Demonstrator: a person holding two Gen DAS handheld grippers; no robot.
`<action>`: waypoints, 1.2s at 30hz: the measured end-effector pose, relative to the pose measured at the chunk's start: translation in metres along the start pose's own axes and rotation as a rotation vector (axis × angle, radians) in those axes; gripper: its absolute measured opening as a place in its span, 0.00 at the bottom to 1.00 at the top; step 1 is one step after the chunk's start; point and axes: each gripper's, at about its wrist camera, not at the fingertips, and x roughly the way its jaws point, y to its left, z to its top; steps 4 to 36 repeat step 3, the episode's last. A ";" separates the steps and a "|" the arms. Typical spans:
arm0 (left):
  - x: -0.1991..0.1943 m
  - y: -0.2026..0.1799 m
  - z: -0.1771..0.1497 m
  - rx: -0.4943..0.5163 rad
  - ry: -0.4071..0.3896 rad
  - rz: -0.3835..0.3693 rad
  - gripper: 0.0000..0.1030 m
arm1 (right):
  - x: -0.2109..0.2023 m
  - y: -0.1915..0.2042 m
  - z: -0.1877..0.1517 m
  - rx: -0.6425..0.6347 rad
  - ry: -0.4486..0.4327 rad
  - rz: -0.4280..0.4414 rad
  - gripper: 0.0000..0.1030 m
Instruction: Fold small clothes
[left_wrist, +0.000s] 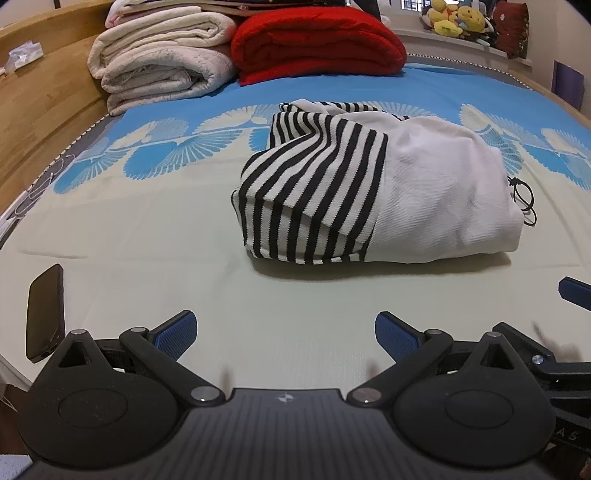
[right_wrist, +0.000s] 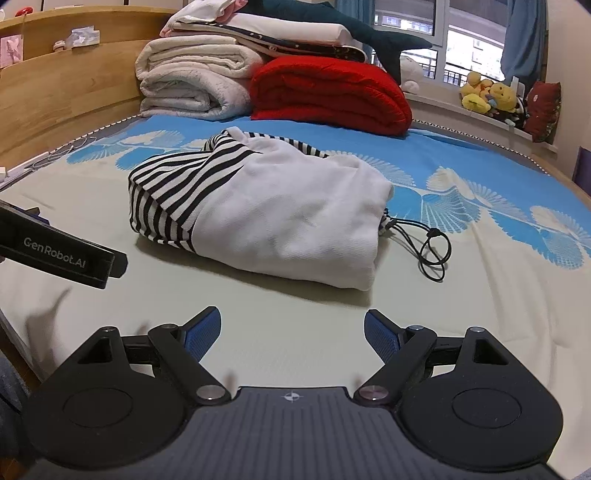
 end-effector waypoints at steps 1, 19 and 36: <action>0.000 -0.001 0.000 0.006 -0.001 0.001 1.00 | 0.000 0.000 0.000 0.000 0.002 0.005 0.83; 0.000 -0.002 0.000 0.009 -0.002 -0.001 1.00 | 0.001 0.001 0.000 0.000 0.005 0.015 0.85; 0.000 -0.002 0.000 0.009 -0.002 -0.001 1.00 | 0.001 0.001 0.000 0.000 0.005 0.015 0.85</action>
